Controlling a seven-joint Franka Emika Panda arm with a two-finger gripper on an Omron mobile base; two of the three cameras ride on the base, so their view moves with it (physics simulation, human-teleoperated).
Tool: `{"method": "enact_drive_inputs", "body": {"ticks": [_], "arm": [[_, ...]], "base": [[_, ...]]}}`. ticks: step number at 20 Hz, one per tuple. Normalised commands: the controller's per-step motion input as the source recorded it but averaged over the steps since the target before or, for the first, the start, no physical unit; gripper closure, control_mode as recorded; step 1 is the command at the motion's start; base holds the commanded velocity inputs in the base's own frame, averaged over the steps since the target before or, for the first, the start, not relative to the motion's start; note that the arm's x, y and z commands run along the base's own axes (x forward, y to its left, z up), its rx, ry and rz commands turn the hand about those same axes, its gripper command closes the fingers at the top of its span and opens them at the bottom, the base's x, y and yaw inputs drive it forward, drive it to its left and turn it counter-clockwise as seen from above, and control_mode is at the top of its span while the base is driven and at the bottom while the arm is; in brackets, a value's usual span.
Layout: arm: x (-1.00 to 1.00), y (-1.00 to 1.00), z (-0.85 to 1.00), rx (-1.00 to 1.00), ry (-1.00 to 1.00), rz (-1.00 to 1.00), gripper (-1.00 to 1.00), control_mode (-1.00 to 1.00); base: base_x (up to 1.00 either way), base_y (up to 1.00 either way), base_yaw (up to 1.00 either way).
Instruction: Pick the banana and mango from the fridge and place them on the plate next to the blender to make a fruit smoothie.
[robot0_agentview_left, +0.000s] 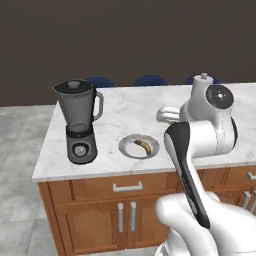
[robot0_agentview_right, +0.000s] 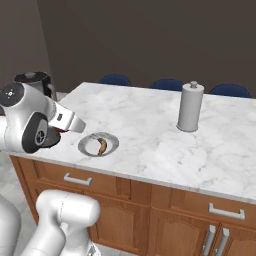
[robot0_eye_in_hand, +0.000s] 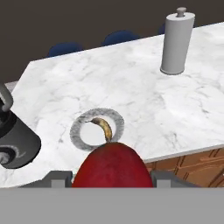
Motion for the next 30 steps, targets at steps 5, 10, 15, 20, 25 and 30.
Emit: {"method": "enact_drive_inputs", "body": {"ticks": [5,10,15,20,25,30], "arm": [[0.20,0.01,-0.02,0.00,0.15,0.00,1.00,-1.00],[0.35,0.01,-0.23,0.02,0.45,0.07,1.00,-1.00],[0.29,0.00,-0.45,0.07,0.41,0.14,1.00,-1.00],[0.16,0.00,-0.85,0.02,0.06,0.12,1.00,-1.00],[0.21,0.13,-0.44,0.01,-0.03,0.08,1.00,-1.00],[0.48,0.10,-0.18,0.00,-0.02,0.05,1.00,-1.00]], "base": [[0.00,0.00,0.00],[0.00,0.00,0.00],[0.00,0.00,0.00],[0.00,0.00,0.00],[0.00,0.00,0.00],[0.00,0.00,0.00]]}}
